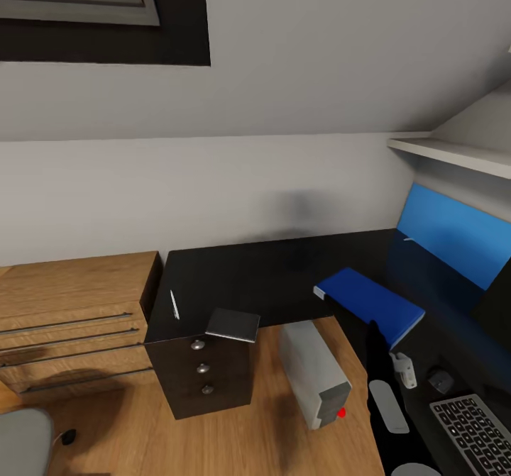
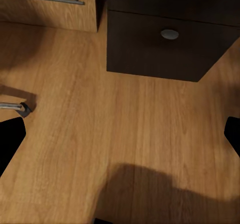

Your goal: In the bedroom, organize the workspace by keeping the computer under the desk, ensuring the monitor is on the desk, placing the keyboard on the desk next to the monitor, placing the mouse on the desk next to the keyboard, moving the folder from the swivel chair onto the desk next to the mouse, stacking the notebook on top of the folder with the pen on top of the notebook, and positioning the swivel chair next to the desk.

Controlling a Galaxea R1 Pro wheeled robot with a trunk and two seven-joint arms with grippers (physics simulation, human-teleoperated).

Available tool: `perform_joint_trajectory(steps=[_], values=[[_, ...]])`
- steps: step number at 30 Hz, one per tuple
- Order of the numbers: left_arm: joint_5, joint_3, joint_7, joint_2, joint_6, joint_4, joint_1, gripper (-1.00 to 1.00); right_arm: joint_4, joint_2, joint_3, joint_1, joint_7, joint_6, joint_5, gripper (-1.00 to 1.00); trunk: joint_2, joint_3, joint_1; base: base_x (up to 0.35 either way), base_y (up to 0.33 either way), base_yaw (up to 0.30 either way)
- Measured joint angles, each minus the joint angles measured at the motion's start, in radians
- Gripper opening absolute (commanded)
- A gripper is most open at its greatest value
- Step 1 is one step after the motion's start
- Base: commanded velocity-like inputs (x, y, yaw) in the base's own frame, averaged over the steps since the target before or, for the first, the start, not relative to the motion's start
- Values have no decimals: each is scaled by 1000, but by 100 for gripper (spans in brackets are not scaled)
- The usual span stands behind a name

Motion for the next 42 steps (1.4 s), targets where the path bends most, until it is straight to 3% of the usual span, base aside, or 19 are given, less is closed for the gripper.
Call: perform_joint_trajectory(steps=[20, 32, 37, 42], values=[[0, 0, 0, -1, -5, 0, 0, 100, 3, 1, 2, 0, 0, -2, -1, -100, 0, 0, 0, 0, 0, -131], [3, 10, 2, -5, -5, 0, 0, 100, 2, -1, 4, 0, 2, 0, -1, -100, 0, 0, 0, 0, 0, -30], [5, 15, 7, -17, -2, 1, 0, 100, 2, -1, 4, 0, 3, -1, 0, -100, -35, -16, 19, 0, 0, -1], [8, 37, 54, -22, 2, 1, 0, 100, 2, -1, 3, 0, 2, -1, 0, -100, -70, -31, 38, 0, 0, 0]])
